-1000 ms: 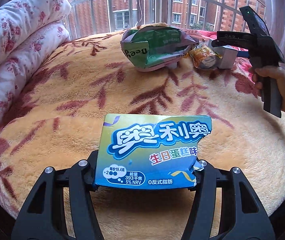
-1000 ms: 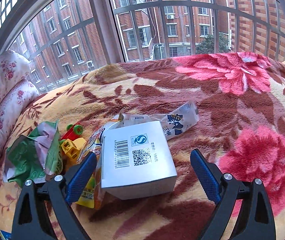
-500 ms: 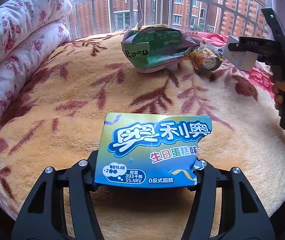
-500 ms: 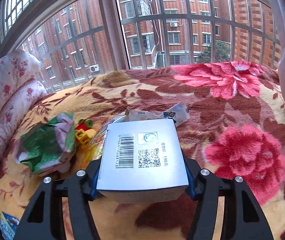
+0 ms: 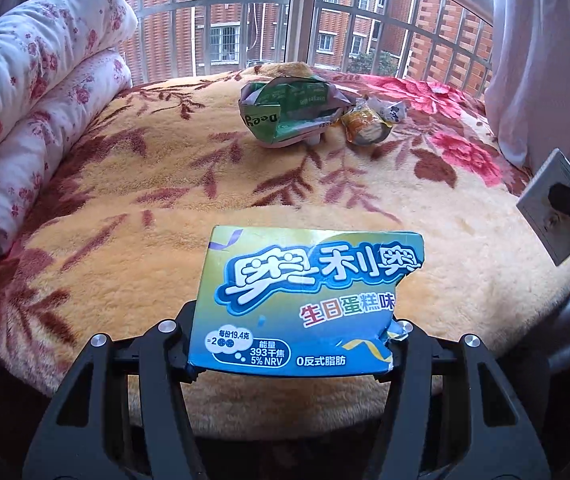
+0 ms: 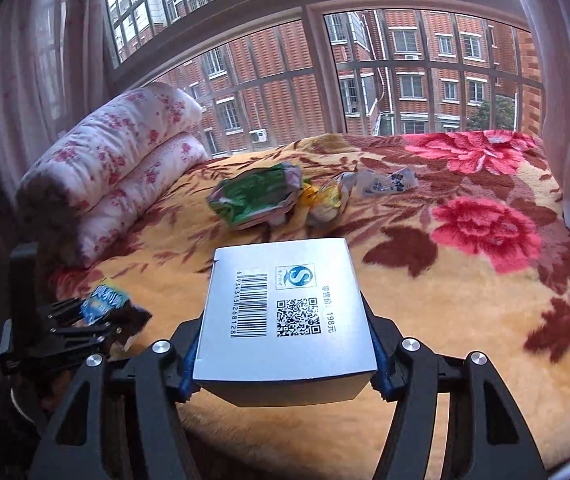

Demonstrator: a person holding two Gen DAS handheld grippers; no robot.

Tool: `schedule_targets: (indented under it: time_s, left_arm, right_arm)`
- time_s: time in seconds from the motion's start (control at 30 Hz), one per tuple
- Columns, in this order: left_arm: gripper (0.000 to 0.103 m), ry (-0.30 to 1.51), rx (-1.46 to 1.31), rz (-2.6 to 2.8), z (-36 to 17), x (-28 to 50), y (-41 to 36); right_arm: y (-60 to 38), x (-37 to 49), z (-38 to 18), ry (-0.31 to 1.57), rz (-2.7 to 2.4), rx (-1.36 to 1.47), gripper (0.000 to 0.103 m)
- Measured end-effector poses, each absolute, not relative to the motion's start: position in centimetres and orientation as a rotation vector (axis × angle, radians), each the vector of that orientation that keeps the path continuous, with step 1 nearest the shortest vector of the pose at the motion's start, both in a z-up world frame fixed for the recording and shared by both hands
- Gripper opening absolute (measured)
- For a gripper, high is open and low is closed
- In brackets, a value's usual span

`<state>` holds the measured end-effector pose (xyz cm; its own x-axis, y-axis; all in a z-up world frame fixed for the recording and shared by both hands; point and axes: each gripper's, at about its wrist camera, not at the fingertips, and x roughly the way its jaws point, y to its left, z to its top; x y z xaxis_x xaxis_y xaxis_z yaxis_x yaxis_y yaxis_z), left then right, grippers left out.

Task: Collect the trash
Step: 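Carry packet and white box to orange bin and release both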

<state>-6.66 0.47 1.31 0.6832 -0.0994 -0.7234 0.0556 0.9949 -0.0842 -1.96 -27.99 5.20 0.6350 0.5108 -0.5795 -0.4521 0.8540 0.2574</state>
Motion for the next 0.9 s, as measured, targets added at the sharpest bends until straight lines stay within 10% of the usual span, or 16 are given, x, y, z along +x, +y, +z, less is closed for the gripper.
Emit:
schedule_targets:
  time_s: [0.9]
  left_arm:
    - [0.057,1.192,0.135,-0.218,-11.3,-16.4,-2.6]
  right_arm:
    - [-23.6,-14.5,-9.1,1.112,0.722,0.007,0.062]
